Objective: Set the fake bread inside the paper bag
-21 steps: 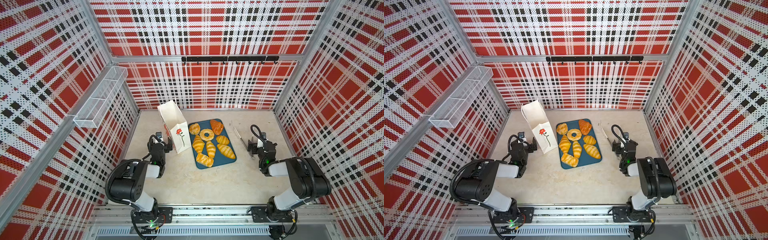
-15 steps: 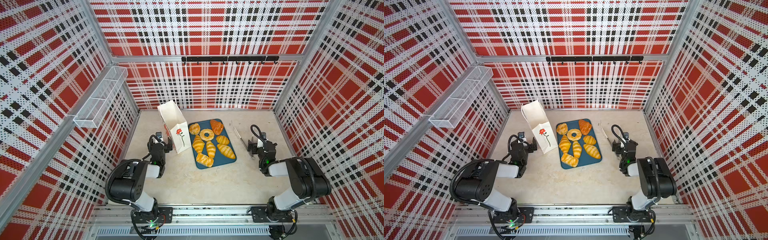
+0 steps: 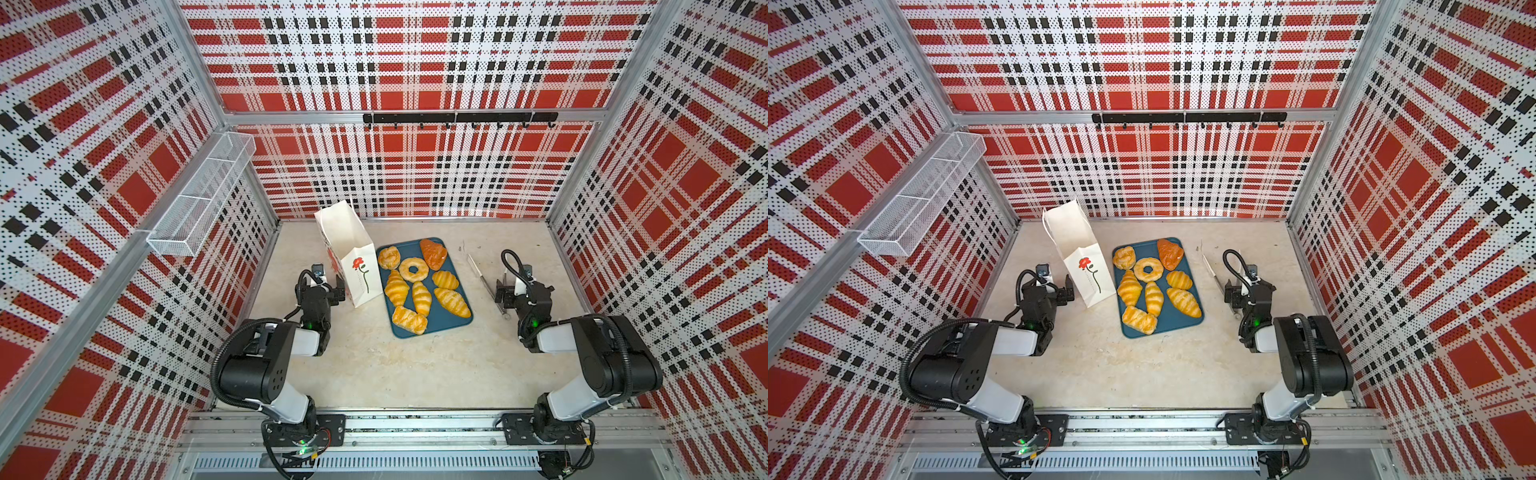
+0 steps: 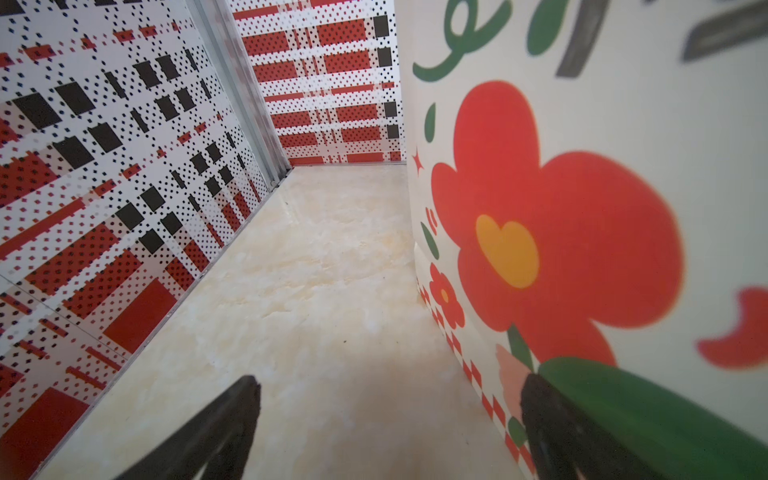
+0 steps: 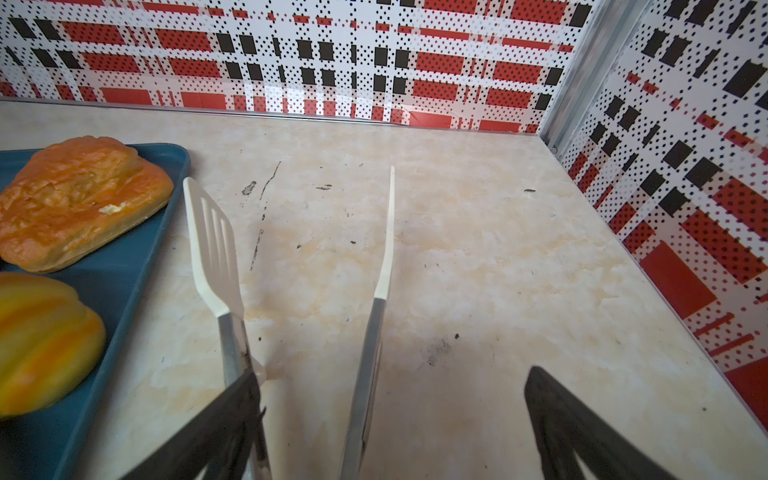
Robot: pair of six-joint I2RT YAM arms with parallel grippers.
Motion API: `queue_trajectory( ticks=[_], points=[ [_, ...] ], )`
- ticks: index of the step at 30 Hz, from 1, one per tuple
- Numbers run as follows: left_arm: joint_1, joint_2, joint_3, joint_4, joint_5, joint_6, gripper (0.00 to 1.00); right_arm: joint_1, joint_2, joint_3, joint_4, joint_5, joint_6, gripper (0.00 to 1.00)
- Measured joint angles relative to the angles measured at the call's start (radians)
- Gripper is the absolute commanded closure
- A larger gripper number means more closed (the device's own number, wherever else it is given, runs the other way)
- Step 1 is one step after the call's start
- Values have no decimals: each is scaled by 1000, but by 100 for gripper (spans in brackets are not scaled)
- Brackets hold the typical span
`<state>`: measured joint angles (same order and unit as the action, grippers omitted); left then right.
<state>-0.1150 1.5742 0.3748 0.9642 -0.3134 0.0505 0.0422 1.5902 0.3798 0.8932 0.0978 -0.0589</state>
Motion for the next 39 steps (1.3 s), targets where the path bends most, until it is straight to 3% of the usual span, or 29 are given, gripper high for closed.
queue_trajectory(
  ticks=[17, 22, 33, 39],
  points=[
    [32, -23, 2, -42, 45, -17, 0, 0, 0, 0, -2, 2, 2, 0],
    [38, -214, 84, -327, 32, -70, 1, 0, -75, 0, -80, 27, 19, 0],
    [13, -742, 136, -785, -71, -233, 1, -1, -435, 124, -524, -9, 125, 0],
    [-41, -874, 252, -1064, -115, -287, 1, -1, -511, 151, -737, -71, 203, 3]
  ],
)
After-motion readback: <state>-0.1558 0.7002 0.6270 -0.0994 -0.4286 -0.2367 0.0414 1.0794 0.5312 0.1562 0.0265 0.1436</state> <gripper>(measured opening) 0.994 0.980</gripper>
